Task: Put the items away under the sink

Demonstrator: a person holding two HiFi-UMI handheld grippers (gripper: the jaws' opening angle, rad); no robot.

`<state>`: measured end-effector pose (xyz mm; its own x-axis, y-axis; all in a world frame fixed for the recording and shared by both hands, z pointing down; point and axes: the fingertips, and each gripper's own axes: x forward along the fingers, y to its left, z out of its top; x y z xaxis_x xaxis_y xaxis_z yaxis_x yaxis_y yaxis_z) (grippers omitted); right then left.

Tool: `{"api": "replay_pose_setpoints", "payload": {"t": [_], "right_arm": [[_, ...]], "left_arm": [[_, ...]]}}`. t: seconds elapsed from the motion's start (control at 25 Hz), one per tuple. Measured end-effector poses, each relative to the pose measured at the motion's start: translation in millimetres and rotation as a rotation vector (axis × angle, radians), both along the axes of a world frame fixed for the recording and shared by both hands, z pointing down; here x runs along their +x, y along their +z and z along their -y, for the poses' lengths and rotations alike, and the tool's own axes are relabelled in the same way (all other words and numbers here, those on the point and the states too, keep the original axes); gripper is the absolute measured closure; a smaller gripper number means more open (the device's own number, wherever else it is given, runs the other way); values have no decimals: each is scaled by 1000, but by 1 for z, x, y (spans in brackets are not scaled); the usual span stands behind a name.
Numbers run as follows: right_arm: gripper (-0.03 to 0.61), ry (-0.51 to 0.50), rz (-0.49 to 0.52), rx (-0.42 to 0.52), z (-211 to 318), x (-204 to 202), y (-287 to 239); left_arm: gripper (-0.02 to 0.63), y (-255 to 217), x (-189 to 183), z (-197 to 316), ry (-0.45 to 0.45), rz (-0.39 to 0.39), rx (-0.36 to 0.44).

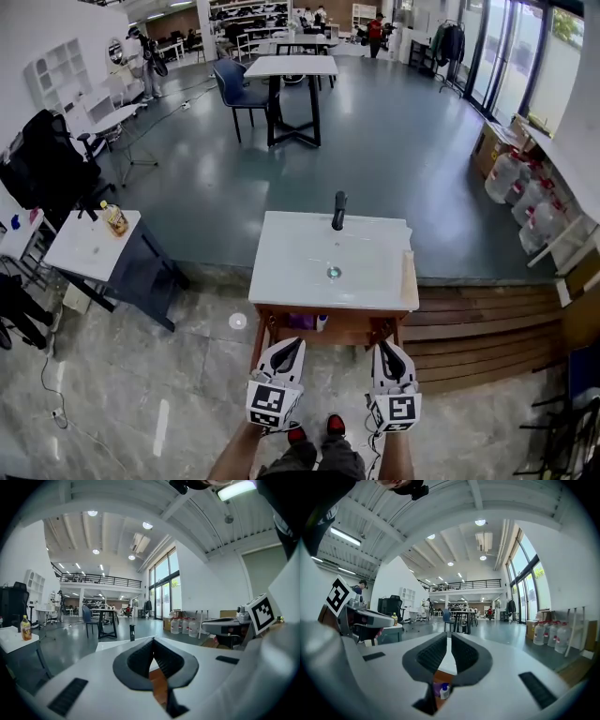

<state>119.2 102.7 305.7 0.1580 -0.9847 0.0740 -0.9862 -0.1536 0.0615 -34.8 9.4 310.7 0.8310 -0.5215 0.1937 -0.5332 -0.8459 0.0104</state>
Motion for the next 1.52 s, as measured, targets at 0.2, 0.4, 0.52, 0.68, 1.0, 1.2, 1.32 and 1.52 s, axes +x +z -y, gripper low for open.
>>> {"api": "replay_pose_setpoints", "payload": {"t": [0.2, 0.4, 0.52, 0.68, 1.0, 1.2, 1.32, 1.52], "right_arm": [[528, 48, 12, -2, -10, 13, 4], [527, 112, 21, -14, -19, 35, 6], [528, 133, 19, -13, -17, 53, 8], [528, 155, 16, -16, -6, 82, 14], [528, 162, 38, -68, 31, 149, 44], [528, 175, 55, -102, 55, 193, 66], [528, 175, 74, -135, 66, 214, 85], [528, 179, 90, -183, 79, 241, 113]], "left_arm": [[607, 0, 18, -2, 43, 2, 6], [607, -2, 46, -8, 106, -8, -8], [607, -4, 66, -5, 133, -15, -8], [607, -2, 98, 6, 159, -13, -7], [607, 18, 166, 43, 163, 12, -39], [607, 36, 210, 72, 161, 39, -62], [607, 55, 235, 85, 163, 58, -89], [607, 82, 268, 98, 182, 87, -126]]}}
